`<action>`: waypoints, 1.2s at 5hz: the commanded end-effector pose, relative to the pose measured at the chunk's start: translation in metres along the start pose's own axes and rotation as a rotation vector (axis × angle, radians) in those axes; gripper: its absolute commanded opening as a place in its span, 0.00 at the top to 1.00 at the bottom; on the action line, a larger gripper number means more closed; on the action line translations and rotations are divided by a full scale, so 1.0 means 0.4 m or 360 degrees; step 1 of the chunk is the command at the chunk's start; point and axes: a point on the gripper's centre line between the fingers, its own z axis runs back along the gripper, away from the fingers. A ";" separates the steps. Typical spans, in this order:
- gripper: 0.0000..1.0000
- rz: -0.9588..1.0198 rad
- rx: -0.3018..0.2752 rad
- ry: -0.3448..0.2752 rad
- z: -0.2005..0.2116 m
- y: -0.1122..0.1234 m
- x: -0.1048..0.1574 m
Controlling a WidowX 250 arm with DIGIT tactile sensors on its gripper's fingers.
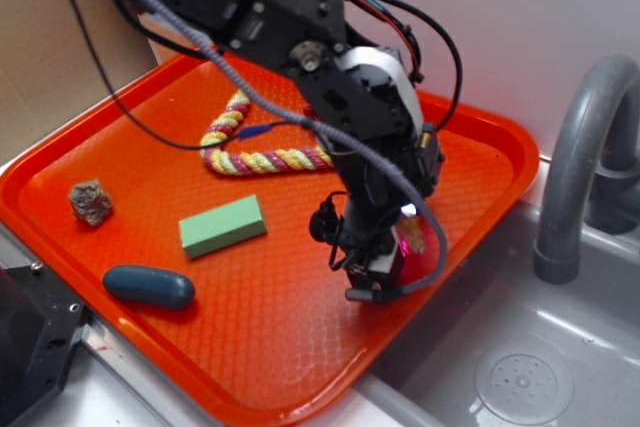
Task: Grab the shell.
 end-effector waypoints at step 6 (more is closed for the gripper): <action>1.00 0.1898 0.0402 0.0248 0.594 0.152 -0.256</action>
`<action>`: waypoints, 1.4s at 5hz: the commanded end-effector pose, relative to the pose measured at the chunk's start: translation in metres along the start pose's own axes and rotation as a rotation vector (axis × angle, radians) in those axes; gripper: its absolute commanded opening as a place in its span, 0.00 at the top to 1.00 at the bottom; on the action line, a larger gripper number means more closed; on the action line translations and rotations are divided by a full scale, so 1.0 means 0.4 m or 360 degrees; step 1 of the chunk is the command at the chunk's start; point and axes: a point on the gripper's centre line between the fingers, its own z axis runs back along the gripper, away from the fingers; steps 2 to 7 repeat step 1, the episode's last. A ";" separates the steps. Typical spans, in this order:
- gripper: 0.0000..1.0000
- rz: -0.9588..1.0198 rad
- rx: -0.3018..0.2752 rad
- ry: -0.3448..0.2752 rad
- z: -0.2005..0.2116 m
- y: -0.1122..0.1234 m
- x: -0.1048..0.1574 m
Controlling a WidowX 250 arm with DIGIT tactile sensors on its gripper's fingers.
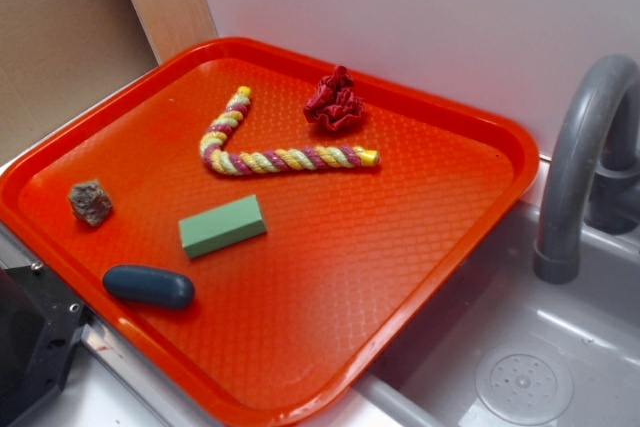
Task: Grab the shell.
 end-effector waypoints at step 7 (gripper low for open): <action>1.00 0.0191 -0.0022 -0.0147 0.067 0.018 -0.037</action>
